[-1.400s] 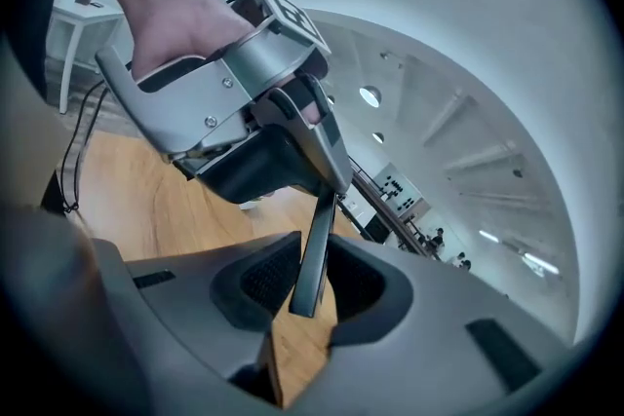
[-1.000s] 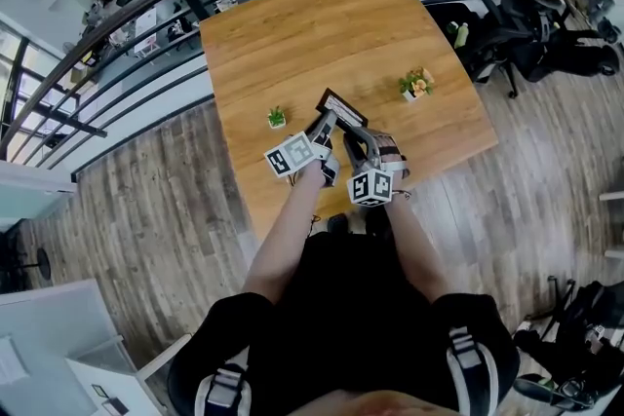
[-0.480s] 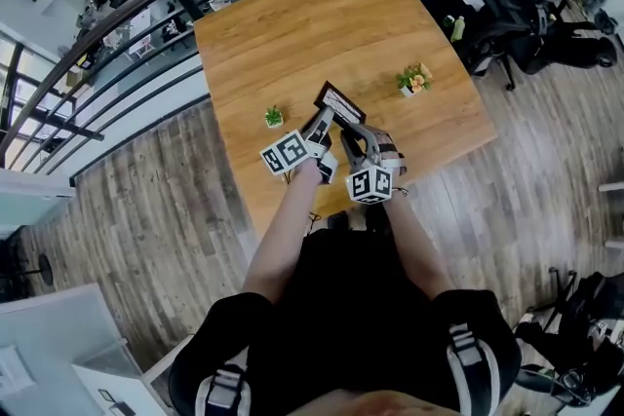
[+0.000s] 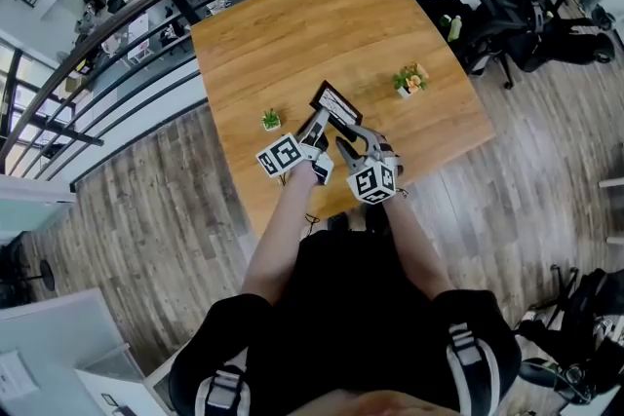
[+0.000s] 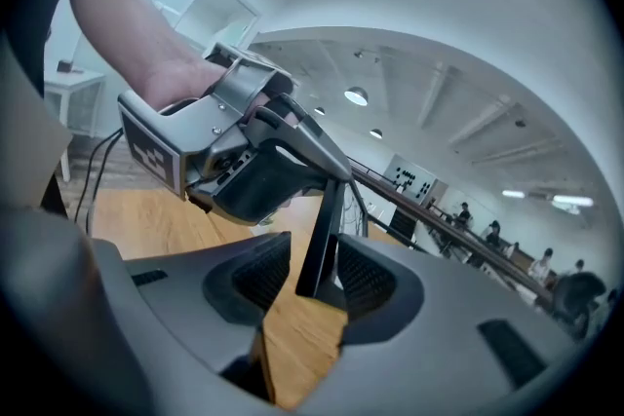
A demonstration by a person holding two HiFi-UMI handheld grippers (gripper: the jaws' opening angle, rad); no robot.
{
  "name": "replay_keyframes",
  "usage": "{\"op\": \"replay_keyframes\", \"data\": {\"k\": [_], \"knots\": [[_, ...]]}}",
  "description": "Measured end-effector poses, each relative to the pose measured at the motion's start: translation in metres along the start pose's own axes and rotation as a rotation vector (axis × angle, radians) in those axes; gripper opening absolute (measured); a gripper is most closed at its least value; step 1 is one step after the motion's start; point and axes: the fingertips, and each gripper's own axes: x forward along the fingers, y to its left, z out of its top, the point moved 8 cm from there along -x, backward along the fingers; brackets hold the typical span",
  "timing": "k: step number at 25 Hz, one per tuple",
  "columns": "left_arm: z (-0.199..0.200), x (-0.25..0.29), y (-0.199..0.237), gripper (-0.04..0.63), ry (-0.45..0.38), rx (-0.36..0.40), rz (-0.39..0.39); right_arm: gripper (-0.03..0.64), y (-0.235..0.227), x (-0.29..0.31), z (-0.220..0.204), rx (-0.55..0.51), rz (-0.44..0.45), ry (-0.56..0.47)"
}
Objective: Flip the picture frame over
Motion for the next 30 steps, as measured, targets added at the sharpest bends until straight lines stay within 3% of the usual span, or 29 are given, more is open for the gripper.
{"op": "replay_keyframes", "data": {"k": [6,11,15,22,30], "knots": [[0.013,-0.007,0.005,0.075,-0.031,0.057,0.004,0.209,-0.015,-0.007,-0.013,0.308,0.131,-0.114],[0.020,-0.015,0.005,0.075,-0.005,0.139,0.022,0.213,-0.038,-0.009,-0.027,0.547,0.109,-0.166],[0.017,-0.019,0.003,0.075,0.050,0.199,-0.016,0.213,-0.047,-0.006,-0.034,0.614,0.160,-0.160],[0.011,-0.024,-0.001,0.075,0.139,0.224,-0.079,0.216,-0.050,0.001,-0.044,0.666,0.258,-0.128],[0.001,-0.029,0.004,0.075,0.255,0.161,-0.147,0.225,-0.048,0.004,-0.052,0.734,0.328,-0.132]]}}
